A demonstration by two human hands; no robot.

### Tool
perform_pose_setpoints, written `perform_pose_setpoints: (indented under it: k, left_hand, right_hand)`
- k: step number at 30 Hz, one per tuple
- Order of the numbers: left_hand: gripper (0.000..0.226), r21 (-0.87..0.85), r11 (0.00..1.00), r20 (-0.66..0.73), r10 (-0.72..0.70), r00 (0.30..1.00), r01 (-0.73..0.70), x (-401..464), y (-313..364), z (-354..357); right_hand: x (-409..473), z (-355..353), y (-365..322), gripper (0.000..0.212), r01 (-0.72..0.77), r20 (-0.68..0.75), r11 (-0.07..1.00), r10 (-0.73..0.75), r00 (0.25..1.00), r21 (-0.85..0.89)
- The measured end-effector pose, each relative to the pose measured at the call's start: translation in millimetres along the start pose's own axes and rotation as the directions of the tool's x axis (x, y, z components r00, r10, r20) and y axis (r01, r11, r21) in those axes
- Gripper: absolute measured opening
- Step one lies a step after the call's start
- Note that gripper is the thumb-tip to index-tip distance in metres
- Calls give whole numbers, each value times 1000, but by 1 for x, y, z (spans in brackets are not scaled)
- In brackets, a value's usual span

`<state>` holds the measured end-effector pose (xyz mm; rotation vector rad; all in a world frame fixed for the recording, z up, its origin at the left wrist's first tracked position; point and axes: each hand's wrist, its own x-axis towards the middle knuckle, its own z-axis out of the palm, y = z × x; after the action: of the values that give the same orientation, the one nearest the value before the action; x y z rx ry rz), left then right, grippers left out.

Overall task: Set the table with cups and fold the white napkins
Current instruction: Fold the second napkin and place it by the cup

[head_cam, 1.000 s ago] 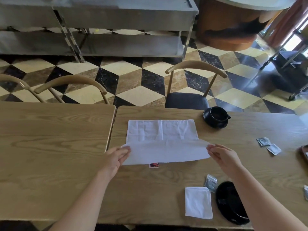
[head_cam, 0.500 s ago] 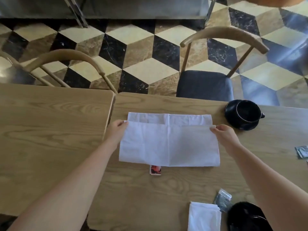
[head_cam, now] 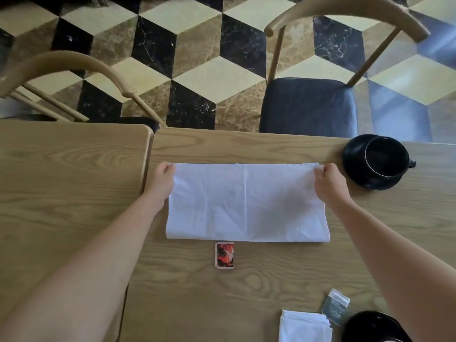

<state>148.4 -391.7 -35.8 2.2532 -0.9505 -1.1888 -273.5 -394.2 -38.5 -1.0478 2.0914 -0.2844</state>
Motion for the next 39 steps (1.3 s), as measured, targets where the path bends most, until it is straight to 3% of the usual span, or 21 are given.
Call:
perform_pose_setpoints:
  k: [11,14,18,20,22,25,27,30,35,39]
  left_hand:
    - [30,152,988,10,-32,999,30,24,-3,6]
    - [32,189,981,-49,-41,998,49,18,2,10]
    - [32,390,921,-207,83,975,5,-13,17,-8]
    - [27,391,918,-253,180,951,-70,-38,14,-11]
    - [21,351,918,-130,241,962,-183,-74,9,4]
    - [20,252,910,265,262,928,-329,-128,-4,50]
    - [25,217,898,378,283,881,-382,-148,-13,77]
    - [24,175,917,381,272,884,-358,-154,-23,98]
    - [20,244,913,407,210,889,-327,-148,-37,98]
    - [17,266,949,205,116,972,-169,-133,-47,74]
  right_hand:
    - [14,3,2,28,-15,15,999,15,1000,-34]
    - [10,-1,-3,30,6,21,997,-4,1000,-79]
    - [-7,-21,-18,36,10,-114,966,-41,993,-257]
    - [-26,-23,-18,31,73,-201,961,-130,971,-266]
    - [-57,-6,-19,21,183,-146,962,-214,966,-200]
    - [-112,45,-21,15,212,181,976,-200,963,-49]
    - [-142,77,-21,21,229,350,973,-217,911,7]
    - [-166,105,-16,25,213,426,975,-220,877,65]
    - [-167,112,5,24,200,375,976,-218,901,86]
    - [-150,83,32,22,161,288,985,-171,942,59]
